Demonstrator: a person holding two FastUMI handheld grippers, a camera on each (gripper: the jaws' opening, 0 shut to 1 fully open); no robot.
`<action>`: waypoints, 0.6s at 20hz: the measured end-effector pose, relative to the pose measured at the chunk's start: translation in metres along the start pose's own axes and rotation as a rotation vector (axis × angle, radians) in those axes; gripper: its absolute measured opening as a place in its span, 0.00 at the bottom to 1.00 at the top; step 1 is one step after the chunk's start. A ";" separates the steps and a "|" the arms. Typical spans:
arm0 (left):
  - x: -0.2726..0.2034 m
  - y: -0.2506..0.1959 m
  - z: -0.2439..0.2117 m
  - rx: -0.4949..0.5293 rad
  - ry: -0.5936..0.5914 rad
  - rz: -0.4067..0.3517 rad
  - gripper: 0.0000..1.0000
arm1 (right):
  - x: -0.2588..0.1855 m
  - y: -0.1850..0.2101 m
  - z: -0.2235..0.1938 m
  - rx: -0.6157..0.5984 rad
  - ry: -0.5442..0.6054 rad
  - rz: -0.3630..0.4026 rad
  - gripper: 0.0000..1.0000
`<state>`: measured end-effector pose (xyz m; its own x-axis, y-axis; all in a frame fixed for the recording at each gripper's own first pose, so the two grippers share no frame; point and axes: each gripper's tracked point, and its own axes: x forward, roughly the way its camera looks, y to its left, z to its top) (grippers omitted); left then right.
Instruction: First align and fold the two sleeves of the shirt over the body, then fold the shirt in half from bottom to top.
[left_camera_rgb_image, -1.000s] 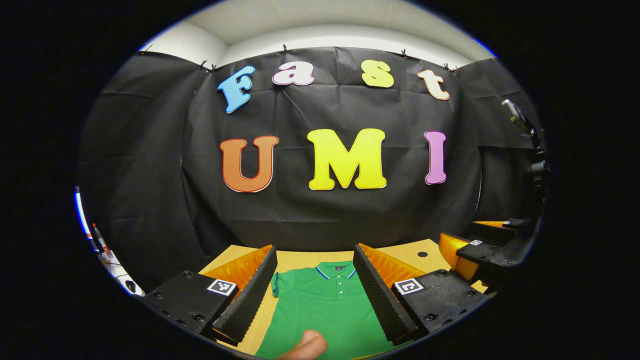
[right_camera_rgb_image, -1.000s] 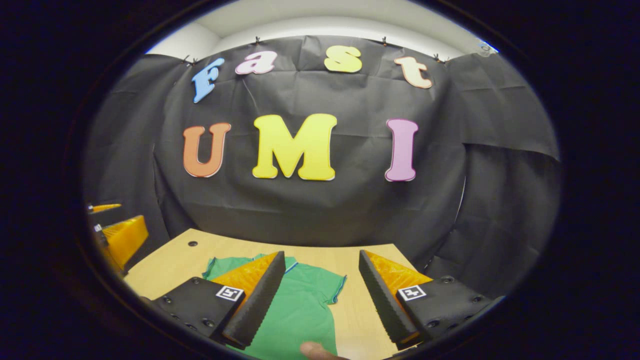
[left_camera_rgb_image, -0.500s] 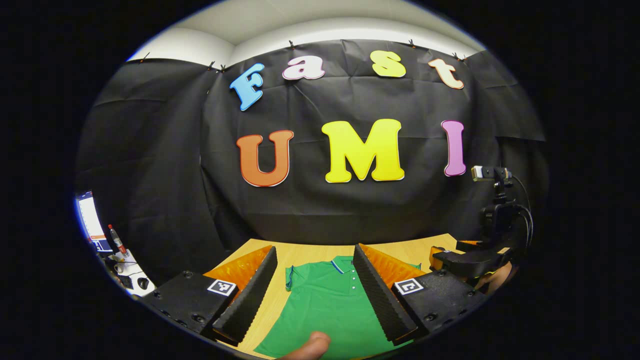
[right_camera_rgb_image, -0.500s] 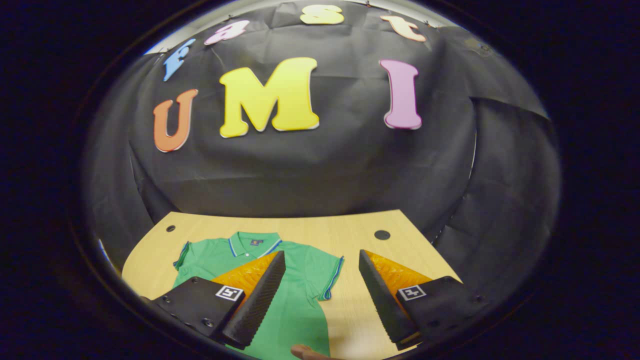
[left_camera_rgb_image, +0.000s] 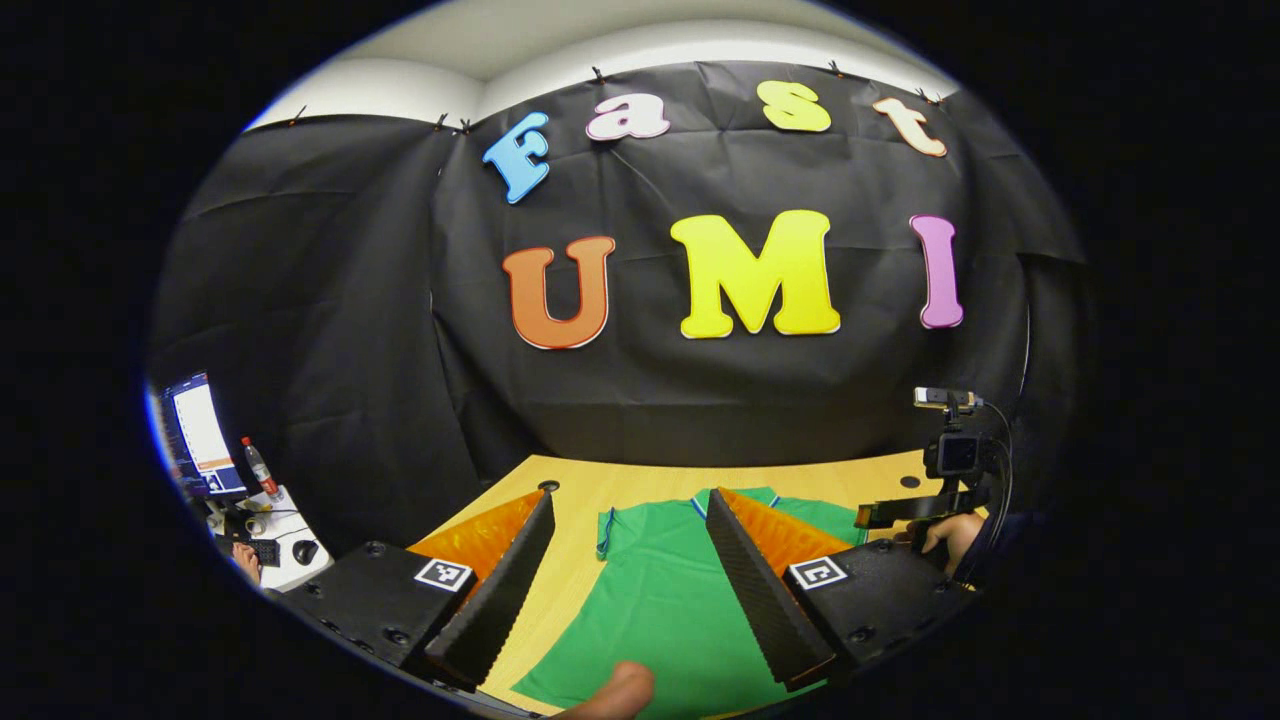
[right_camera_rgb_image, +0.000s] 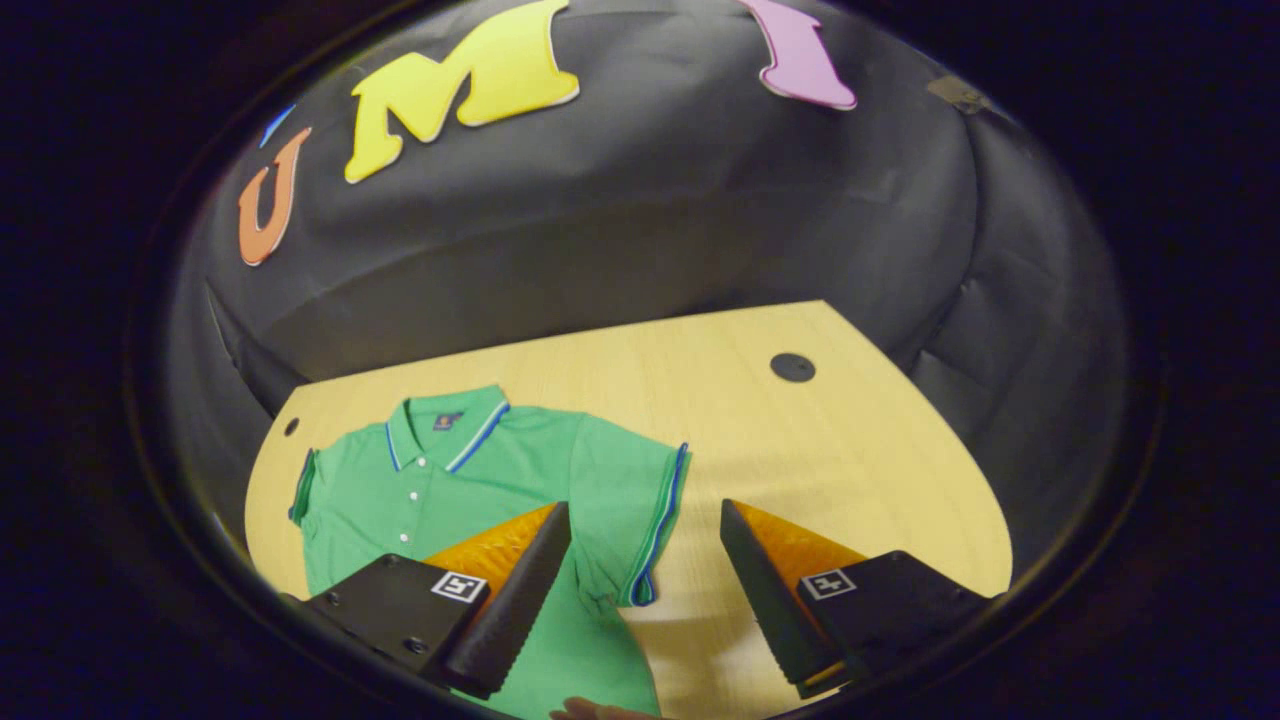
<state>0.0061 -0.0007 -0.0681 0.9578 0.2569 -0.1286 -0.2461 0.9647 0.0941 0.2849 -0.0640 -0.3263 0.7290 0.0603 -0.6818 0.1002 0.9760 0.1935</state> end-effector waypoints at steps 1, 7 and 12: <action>0.001 -0.002 -0.001 0.018 0.002 -0.019 0.99 | 0.018 -0.004 -0.010 -0.013 0.039 -0.027 0.98; 0.006 0.006 -0.019 -0.006 0.054 -0.037 0.99 | 0.049 -0.007 -0.009 -0.009 0.064 -0.062 0.95; 0.012 0.020 -0.030 -0.028 0.092 -0.004 0.99 | 0.060 -0.012 -0.009 0.012 0.084 -0.096 0.77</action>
<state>0.0079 0.0238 -0.0976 0.9416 0.2559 -0.2190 -0.2474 0.9667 0.0660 0.3215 -0.0706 -0.3760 0.6564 -0.0152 -0.7543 0.1751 0.9756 0.1327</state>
